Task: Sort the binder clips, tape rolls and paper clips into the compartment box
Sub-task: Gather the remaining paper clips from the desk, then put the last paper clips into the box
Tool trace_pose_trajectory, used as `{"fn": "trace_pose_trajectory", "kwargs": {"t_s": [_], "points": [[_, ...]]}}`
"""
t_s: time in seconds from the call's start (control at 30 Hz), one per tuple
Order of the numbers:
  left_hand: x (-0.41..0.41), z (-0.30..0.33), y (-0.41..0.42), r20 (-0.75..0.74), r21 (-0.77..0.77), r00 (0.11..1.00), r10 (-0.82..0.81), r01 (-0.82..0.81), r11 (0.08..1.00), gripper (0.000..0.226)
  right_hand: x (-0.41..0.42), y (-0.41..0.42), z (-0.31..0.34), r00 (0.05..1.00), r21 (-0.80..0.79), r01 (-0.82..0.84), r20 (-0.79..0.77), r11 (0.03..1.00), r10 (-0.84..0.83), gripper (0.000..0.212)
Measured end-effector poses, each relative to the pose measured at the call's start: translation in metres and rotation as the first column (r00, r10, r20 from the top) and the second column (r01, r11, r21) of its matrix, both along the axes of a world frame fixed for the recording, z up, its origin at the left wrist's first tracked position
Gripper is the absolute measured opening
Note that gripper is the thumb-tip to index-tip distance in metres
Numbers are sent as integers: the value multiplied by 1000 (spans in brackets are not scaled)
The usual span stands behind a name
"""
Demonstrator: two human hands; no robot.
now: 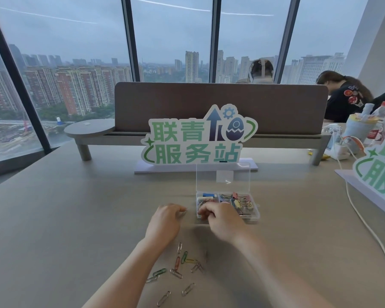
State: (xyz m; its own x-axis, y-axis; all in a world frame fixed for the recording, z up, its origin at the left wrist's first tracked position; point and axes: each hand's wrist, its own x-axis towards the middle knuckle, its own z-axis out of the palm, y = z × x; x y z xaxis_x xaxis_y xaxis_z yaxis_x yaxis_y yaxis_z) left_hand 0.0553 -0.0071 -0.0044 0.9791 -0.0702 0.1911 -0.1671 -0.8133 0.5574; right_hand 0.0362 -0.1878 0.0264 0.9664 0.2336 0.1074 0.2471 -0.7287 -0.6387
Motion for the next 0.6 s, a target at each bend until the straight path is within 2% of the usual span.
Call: {"fn": "trace_pose_trajectory", "kwargs": {"t_s": [0.1,0.23,0.37,0.6], "points": [[-5,0,0,-32,104,998,-62,65,992,56,-9,9,-3,999,-47,-49,-21,998,48,43],[-9,4,-3,-55,202,988,-143,151,968,44,-18,14,-4,997,-87,-78,-4,993,78,47],[-16,7,0,-37,207,979,-202,205,956,48,-26,11,-7,994,-158,-107,-23,982,105,48],[-49,3,10,23,120,952,-306,301,946,42,-48,6,-15,988,-244,-150,2,958,155,50]]}}
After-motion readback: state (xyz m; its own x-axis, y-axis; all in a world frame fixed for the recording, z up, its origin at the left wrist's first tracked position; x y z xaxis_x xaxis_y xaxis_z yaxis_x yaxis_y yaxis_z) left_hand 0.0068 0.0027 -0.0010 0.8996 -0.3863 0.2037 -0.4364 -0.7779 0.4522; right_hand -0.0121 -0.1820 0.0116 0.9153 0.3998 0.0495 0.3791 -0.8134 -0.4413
